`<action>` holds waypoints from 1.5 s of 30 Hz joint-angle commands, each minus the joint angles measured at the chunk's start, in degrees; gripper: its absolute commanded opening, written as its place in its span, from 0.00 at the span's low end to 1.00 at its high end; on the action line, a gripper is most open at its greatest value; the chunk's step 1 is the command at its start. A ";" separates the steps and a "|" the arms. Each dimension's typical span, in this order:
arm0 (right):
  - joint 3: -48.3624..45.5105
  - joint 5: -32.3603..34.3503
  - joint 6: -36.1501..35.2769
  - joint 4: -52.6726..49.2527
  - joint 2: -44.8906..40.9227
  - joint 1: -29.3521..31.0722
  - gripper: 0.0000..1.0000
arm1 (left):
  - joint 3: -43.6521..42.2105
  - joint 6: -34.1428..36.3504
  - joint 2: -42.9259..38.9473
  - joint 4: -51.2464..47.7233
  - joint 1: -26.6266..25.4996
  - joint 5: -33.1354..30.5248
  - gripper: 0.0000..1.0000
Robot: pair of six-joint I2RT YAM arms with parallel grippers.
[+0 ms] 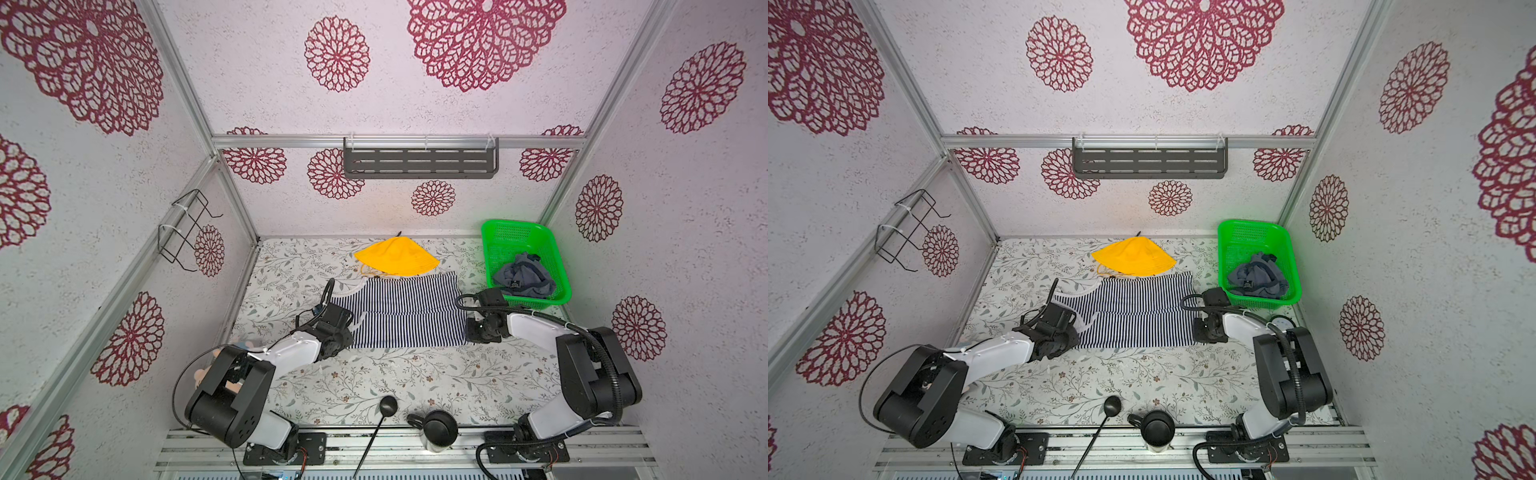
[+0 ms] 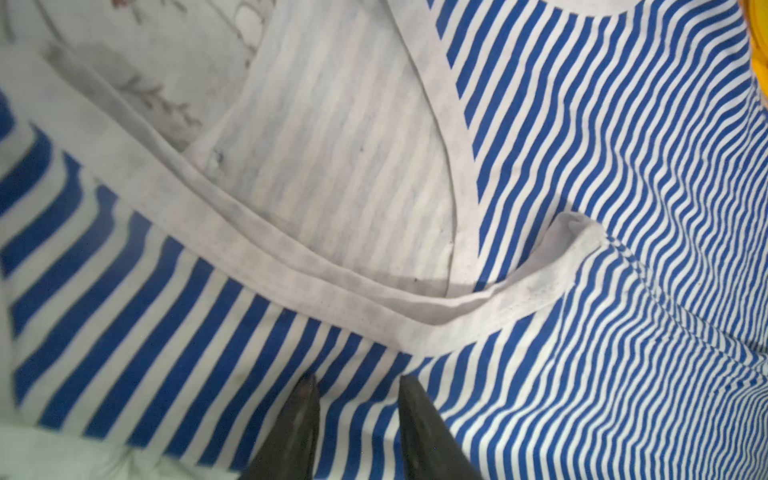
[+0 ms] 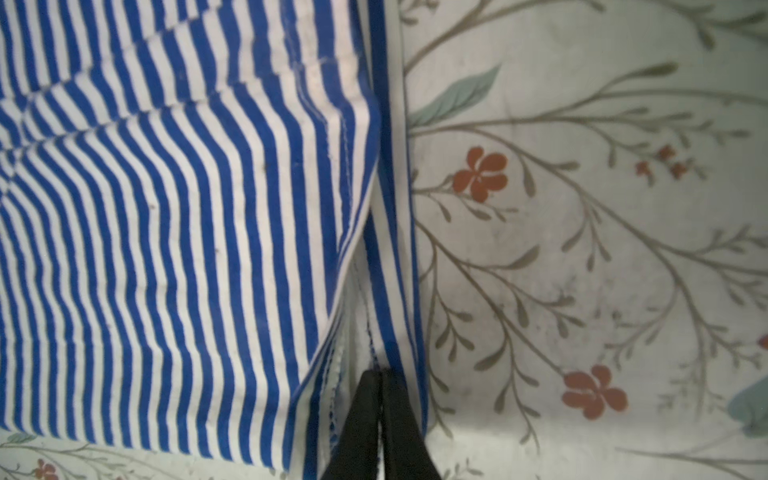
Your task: Fold and stack the tank tops
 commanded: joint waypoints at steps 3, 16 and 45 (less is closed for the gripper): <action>-3.69 1.89 4.94 -9.62 -4.83 0.17 0.09 | -4.31 -7.43 -6.63 -12.95 -3.70 -2.13 0.36; 8.17 3.85 -0.12 -18.23 -12.25 -0.36 0.24 | 12.87 6.37 -12.62 -28.19 1.11 -8.74 0.50; 41.49 -2.26 -10.18 -3.31 23.70 -6.17 0.39 | 31.46 23.56 19.77 -12.75 19.68 1.02 0.46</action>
